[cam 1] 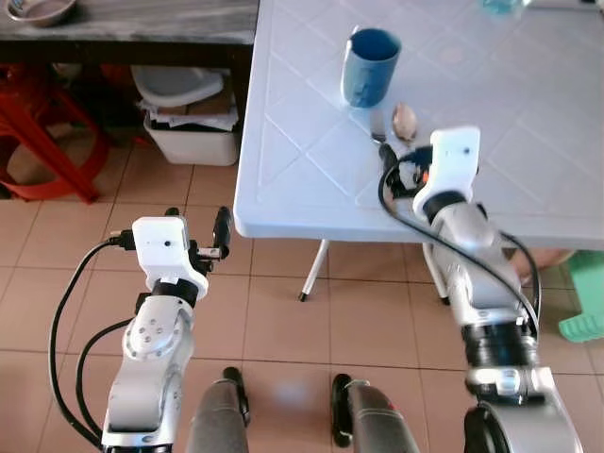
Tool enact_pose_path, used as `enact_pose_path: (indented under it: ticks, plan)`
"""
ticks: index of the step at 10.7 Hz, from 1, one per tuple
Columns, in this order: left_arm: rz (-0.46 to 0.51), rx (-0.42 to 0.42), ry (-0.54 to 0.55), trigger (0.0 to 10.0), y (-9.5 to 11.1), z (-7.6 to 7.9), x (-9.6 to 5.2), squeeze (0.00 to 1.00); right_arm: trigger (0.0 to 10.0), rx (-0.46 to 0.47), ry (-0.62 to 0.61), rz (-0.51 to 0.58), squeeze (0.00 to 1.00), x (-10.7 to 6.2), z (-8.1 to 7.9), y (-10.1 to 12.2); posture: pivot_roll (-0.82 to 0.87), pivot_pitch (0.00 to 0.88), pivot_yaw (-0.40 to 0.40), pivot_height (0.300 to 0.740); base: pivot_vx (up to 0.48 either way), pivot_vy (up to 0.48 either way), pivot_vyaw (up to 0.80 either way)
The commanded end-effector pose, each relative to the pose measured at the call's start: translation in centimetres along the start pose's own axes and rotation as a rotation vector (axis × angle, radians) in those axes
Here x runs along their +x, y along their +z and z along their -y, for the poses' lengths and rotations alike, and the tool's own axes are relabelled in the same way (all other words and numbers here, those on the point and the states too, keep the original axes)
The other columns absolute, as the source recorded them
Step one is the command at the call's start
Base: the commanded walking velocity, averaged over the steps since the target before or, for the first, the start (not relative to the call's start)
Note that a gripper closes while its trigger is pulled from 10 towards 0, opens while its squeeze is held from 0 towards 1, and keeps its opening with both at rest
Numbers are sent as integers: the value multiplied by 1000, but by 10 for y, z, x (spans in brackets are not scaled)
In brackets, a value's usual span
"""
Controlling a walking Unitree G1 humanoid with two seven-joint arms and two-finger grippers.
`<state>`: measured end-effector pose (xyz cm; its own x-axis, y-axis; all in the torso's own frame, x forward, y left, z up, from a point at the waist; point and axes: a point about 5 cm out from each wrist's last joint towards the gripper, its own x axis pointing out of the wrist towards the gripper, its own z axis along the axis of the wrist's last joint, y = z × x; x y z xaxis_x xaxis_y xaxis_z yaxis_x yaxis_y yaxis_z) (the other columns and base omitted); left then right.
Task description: Setting the table
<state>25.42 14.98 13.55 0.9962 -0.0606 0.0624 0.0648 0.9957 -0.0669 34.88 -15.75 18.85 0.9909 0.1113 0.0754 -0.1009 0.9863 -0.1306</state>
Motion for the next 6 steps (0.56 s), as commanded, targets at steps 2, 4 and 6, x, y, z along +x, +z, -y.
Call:
enact_pose_path:
  ticks: [2, 4, 6]
  plan:
    - [-15, 13, 0, 10000, 1, -3, -5, 0, 10000, 22, 30, -28, 0, 6, -1, 1, 33, 307, 36, 740, 0, 0, 0]
    - [-22, 19, -4, 10000, 2, -3, -5, 0, 10000, 32, 56, -29, 0, 9, -3, 4, 35, 314, 41, 740, 0, 0, 0]
    - [-26, 20, -5, 10000, 3, -4, -5, 0, 10000, 58, 90, -46, 0, 12, -3, 3, 35, 317, 41, 740, 0, 0, 0]
